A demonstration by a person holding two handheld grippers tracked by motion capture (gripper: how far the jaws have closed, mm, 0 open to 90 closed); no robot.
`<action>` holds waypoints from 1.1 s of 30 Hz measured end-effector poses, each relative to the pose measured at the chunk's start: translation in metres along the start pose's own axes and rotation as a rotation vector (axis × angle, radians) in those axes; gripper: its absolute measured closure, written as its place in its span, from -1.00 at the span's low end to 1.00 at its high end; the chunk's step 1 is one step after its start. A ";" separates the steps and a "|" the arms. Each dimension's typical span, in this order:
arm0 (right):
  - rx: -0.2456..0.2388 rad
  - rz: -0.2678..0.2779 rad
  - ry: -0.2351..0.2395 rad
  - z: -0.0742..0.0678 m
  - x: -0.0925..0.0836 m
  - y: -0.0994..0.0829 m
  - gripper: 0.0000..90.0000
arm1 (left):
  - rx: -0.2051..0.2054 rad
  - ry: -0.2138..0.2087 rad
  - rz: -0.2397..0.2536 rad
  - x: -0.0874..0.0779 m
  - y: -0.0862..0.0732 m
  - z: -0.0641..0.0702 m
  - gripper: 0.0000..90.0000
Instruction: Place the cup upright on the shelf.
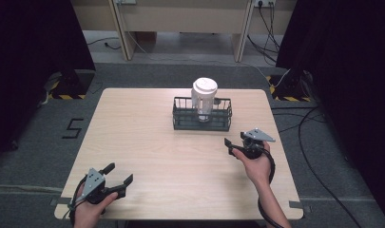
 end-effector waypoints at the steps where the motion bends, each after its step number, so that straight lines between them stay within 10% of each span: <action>1: 0.000 0.000 0.000 0.000 0.000 0.000 -0.43 | 0.000 0.000 0.000 0.000 0.000 0.000 -0.67; 33: 0.052 -0.008 -0.082 0.016 -0.063 -0.065 -0.42 | 0.004 0.008 -0.001 -0.001 0.000 0.000 -0.67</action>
Point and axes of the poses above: each handheld gripper's, and its own axes: x roughly forward along the jaws, y roughly out of its top, z roughly to its right, the point moved 6 cm from there along x, roughly forward along the jaws, and after that the axes turned 10 degrees about y, right-handed, at the moved point
